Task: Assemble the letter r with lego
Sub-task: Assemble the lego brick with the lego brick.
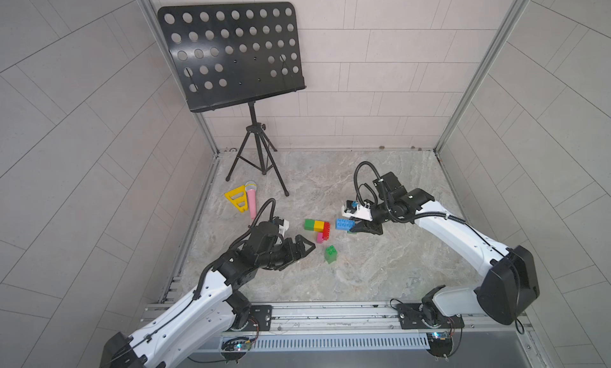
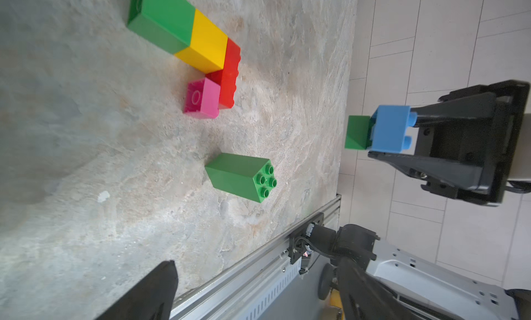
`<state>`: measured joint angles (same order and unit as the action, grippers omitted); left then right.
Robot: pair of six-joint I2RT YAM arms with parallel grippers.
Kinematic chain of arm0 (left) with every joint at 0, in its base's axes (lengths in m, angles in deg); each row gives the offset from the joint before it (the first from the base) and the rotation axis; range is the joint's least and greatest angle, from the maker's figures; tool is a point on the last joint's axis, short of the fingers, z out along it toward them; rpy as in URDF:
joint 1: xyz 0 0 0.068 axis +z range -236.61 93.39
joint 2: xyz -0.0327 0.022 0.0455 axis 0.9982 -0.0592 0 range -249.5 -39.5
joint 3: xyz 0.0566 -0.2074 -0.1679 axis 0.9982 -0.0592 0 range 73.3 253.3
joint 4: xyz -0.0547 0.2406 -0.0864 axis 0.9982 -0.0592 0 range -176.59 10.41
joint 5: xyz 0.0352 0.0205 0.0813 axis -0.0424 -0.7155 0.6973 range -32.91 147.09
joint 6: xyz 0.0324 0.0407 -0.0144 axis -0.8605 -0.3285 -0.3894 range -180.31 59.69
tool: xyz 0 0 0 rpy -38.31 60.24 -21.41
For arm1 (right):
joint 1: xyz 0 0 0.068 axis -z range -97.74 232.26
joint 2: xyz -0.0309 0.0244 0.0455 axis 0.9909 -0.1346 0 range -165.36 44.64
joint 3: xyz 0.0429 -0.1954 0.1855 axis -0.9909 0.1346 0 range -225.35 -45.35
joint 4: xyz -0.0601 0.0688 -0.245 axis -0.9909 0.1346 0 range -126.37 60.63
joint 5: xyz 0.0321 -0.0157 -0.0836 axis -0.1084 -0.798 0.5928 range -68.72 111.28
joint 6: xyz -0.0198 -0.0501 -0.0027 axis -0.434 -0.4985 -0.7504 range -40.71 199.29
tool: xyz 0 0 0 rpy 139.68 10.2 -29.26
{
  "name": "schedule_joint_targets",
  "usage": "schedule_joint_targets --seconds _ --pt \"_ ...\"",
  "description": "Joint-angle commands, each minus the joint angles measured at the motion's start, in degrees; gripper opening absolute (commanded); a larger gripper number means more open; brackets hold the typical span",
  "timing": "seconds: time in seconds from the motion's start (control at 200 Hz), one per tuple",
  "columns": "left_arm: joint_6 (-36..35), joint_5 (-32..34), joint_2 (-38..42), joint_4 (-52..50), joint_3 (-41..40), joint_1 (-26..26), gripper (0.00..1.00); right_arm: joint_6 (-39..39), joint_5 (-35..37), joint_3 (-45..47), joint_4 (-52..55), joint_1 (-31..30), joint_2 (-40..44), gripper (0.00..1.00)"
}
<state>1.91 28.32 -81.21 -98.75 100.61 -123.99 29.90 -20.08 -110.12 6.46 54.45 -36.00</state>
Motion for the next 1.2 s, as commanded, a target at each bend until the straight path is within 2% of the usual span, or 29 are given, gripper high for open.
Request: schedule_joint_targets --seconds 0.0,0.19,0.375,0.565,0.67,0.781,1.041,1.196 --pt "5.4 -2.9 1.2 6.6 -1.3 0.3 0.92 -8.4 -1.4 0.6 3.5 -2.6 -0.4 0.00" --pt "9.9 -3.2 0.4 12.7 -3.6 0.3 0.88 -8.7 5.1 7.3 -4.4 -6.0 1.8 0.00" --pt "14.5 -4.8 -2.4 20.3 -4.9 0.3 0.79 -6.0 9.1 9.1 -8.3 -8.6 1.0 0.00" --pt "18.1 -8.4 -8.2 27.8 -6.3 0.2 0.49 -6.0 10.3 10.0 -10.3 -10.0 0.8 0.00" --pt "22.5 -8.3 -10.0 35.7 -8.5 -0.1 0.35 -7.0 10.8 9.0 -8.8 -10.2 0.2 0.00" --pt "24.8 -8.2 -11.3 39.1 -9.1 -0.3 0.23 -8.1 11.3 7.9 -6.9 -10.2 -0.5 0.00" --pt "26.5 -8.2 -12.6 41.3 -8.6 -0.8 0.09 -9.1 11.9 7.2 -5.1 -11.1 -1.6 0.00" --pt "27.1 -8.2 -14.3 42.7 -8.0 -1.9 0.06 -8.8 12.2 6.7 -4.7 -11.8 -2.3 0.00"
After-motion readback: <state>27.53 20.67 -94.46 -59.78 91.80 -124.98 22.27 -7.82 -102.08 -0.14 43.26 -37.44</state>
